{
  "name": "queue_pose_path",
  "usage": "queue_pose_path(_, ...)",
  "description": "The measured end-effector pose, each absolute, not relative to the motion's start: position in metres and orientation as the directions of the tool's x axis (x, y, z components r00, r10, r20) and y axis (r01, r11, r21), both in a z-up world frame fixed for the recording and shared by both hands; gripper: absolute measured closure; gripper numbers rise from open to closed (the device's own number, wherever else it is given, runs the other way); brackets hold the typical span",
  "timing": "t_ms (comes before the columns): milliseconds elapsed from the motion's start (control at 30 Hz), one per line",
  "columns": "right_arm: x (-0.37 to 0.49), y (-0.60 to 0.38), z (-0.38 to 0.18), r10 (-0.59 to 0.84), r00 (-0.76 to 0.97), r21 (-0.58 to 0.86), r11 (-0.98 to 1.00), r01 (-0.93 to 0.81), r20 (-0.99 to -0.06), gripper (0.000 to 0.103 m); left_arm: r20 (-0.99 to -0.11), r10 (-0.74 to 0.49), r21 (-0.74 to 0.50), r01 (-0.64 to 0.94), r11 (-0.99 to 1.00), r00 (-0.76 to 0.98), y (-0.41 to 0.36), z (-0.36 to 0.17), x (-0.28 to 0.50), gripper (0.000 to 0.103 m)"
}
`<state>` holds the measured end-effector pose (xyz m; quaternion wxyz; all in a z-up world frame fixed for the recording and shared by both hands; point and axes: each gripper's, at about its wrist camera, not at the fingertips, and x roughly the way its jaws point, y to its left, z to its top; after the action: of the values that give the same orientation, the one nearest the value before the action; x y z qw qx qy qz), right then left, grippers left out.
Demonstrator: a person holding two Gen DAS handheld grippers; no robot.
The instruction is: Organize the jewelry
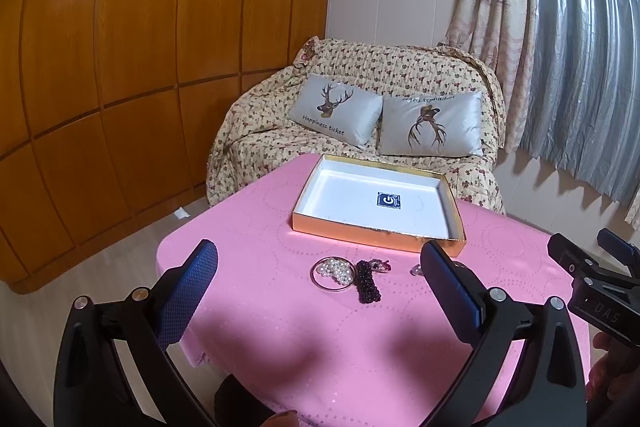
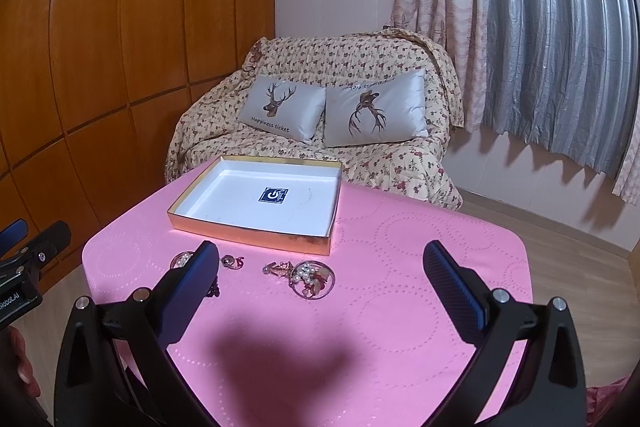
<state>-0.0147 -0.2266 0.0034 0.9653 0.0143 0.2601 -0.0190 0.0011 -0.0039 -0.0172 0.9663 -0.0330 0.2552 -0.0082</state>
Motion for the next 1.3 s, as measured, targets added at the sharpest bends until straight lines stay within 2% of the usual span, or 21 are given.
queue_pose_path(1300,-0.001,-0.224,-0.016,0.001,0.846,0.022,1.0,0.013,-0.533,0.103,-0.531,-0.021,-0.067,-0.017,0.998,0.847,-0.003,-0.027,0.009,0.005)
